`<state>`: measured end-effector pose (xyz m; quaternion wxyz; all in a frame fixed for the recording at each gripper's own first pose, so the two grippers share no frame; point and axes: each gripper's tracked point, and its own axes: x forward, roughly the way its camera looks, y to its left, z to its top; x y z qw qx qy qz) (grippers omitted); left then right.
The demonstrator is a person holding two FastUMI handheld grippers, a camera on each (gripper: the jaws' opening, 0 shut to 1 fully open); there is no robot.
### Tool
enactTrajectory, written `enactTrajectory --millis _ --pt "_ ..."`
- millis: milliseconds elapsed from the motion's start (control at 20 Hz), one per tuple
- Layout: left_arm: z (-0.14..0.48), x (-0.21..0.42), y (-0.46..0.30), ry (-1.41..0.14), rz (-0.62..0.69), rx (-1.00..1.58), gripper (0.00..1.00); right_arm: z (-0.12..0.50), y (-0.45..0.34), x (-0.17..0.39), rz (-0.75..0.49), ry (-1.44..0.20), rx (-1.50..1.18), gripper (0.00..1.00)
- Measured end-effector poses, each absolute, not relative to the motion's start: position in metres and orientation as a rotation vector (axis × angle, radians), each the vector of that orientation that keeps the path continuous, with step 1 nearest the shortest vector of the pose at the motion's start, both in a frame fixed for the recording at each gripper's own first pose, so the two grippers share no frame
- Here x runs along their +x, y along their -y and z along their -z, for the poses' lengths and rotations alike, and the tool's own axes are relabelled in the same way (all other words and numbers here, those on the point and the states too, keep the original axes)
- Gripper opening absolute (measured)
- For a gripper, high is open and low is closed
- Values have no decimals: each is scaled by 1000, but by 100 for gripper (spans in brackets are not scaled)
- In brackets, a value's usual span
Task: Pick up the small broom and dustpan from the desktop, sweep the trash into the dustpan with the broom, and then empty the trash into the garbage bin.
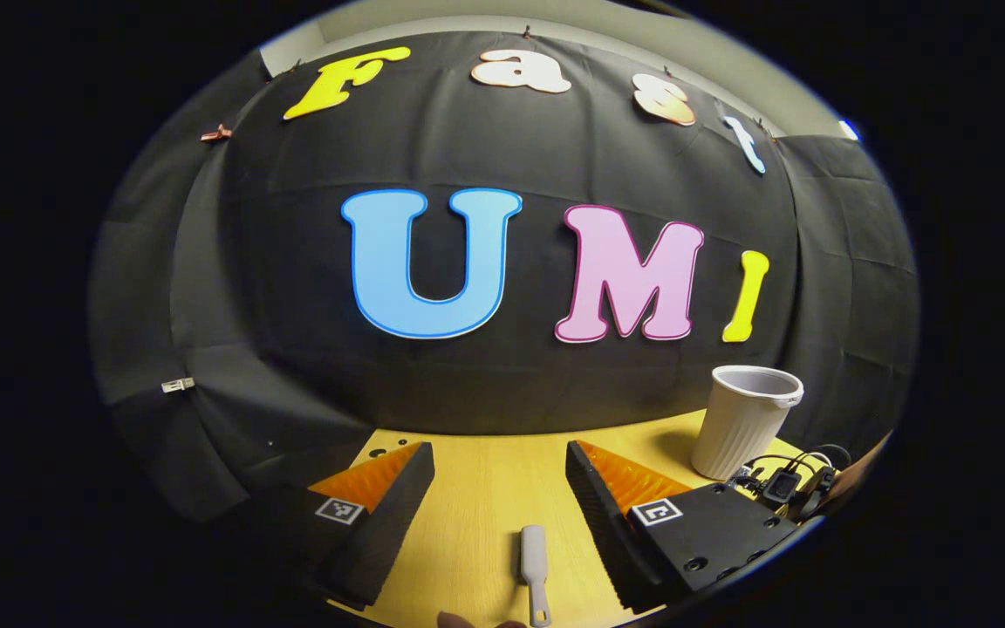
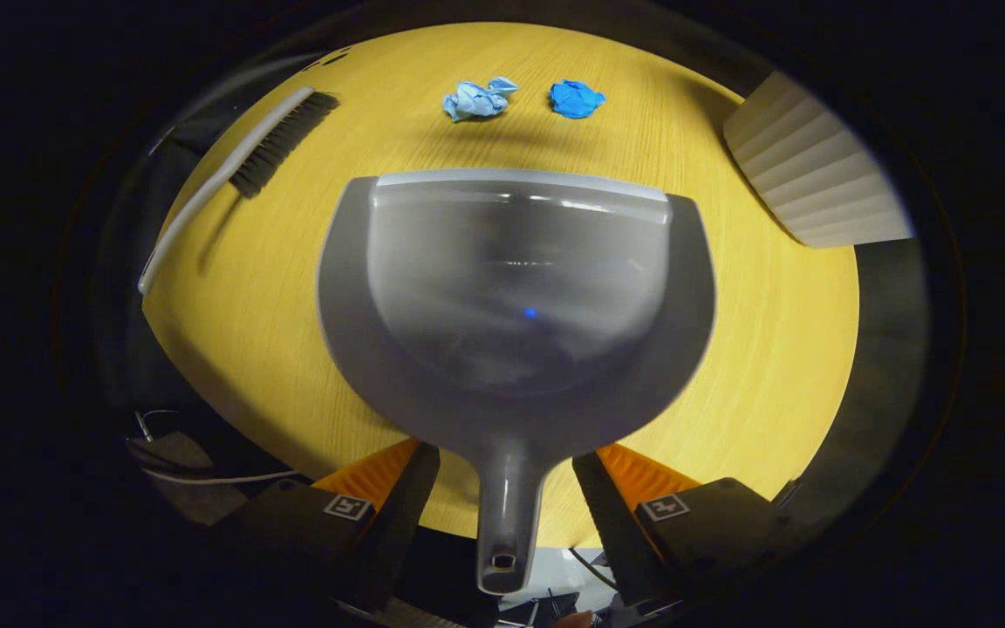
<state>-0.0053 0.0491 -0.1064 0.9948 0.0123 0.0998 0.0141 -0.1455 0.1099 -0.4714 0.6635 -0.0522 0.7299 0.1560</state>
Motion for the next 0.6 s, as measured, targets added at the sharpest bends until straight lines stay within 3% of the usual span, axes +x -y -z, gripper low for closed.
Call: enactTrajectory --millis 200,300,350,600 --pt "119 4 -57 -221 -28 -1 95 483 -112 -141 -328 -1664 -116 84" --pt "131 9 -59 -252 -21 -20 95 482 -116 -144 -328 -1688 -71 66" --pt "140 12 -60 -275 -20 -28 95 482 -113 -143 -319 -1685 -86 39" --pt "182 16 -53 -406 -6 -61 96 478 -97 -145 -389 -1689 -163 35"
